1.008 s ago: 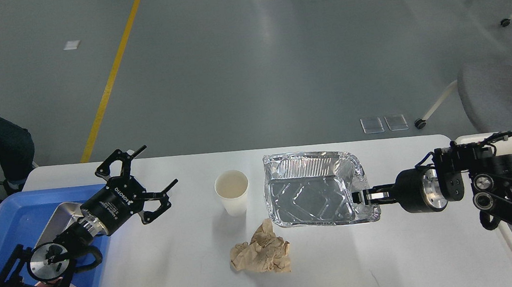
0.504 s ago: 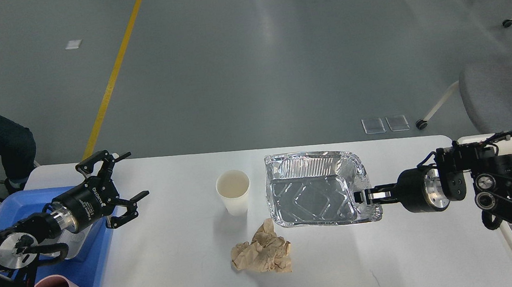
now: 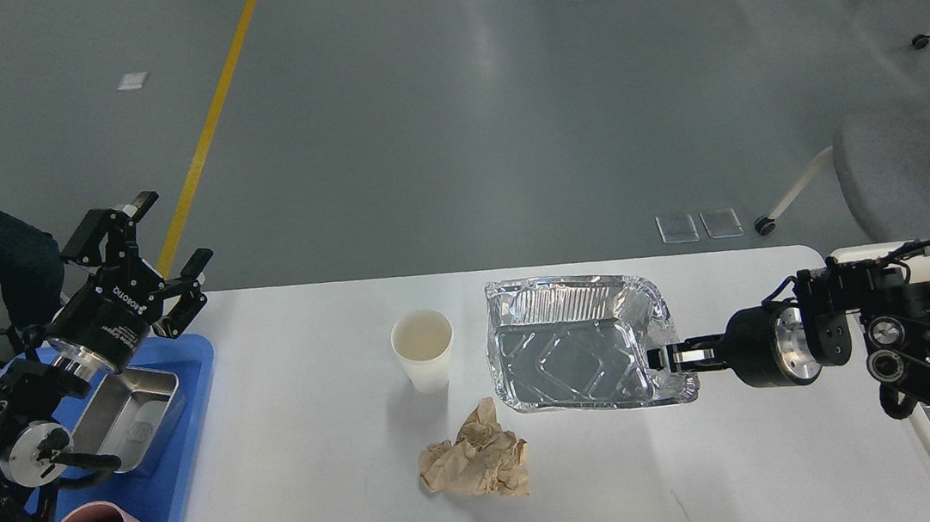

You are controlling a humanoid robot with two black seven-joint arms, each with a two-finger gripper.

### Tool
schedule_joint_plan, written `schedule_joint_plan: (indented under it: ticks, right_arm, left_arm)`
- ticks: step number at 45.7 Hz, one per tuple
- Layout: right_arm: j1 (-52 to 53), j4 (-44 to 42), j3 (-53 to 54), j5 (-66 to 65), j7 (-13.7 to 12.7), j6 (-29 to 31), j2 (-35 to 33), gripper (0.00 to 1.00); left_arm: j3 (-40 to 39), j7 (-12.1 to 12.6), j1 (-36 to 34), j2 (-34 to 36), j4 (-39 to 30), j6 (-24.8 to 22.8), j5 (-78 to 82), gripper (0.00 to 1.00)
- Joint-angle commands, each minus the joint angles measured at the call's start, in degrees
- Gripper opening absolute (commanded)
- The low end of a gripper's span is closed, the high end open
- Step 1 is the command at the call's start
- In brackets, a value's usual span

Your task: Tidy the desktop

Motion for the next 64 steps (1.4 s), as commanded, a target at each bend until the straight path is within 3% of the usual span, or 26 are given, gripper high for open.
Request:
schedule_joint_plan:
  ticks: [1,3,12,31,38,42,47,51,57,64]
  right_arm:
    - [-0.1,0.0,0.0,0.0,0.0,0.0,0.0,0.00]
    - [-0.1,0.0,-0.1,0.0,0.0,0.0,0.0,0.00]
    - [-0.1,0.0,0.1,0.0,0.0,0.0,0.0,0.00]
    - [-1.1,0.1,0.4,0.0,0.0,0.0,-0.4,0.00]
    - [-1.2,0.4,0.4,0.0,0.0,0.0,-1.0,0.00]
    - [-1.2,0.5,0.6,0.0,0.0,0.0,-1.0,0.00]
    - [-1.1,0.5,1.3,0.0,0.0,0.0,-1.1,0.00]
    - [-1.1,0.5,1.9,0.0,0.0,0.0,-1.1,0.00]
    - [-1.0,0.4,2.6,0.0,0.0,0.0,-0.9,0.00]
    - [-0.6,0.4,4.0,0.1,0.0,0.0,-0.9,0.00]
  left_arm:
    - [1.1,-5.8,0.4,-0.7,0.2,2.4,1.3,1.00]
    - [1.9,-6.8,0.3,-1.4,0.2,3.6,1.3,1.00]
    - [1.7,-7.2,0.4,-2.9,-0.1,10.5,1.3,1.00]
    - [2.7,-7.9,1.3,-5.4,-0.1,14.9,0.5,1.00]
    - [14.2,-6.1,0.1,-3.7,0.2,14.9,1.2,1.00]
    - [20.6,-5.3,-0.9,-0.3,-0.6,15.4,1.3,1.00]
    - [28.3,-2.4,-1.1,5.6,-3.0,15.5,1.3,1.00]
    - [34.0,-2.1,-1.1,12.7,-5.8,14.8,1.2,1.00]
    - [44.5,-2.5,-1.1,24.0,-14.0,14.7,1.4,1.00]
    - [50.8,-2.3,-0.7,38.1,-26.9,14.7,1.5,1.00]
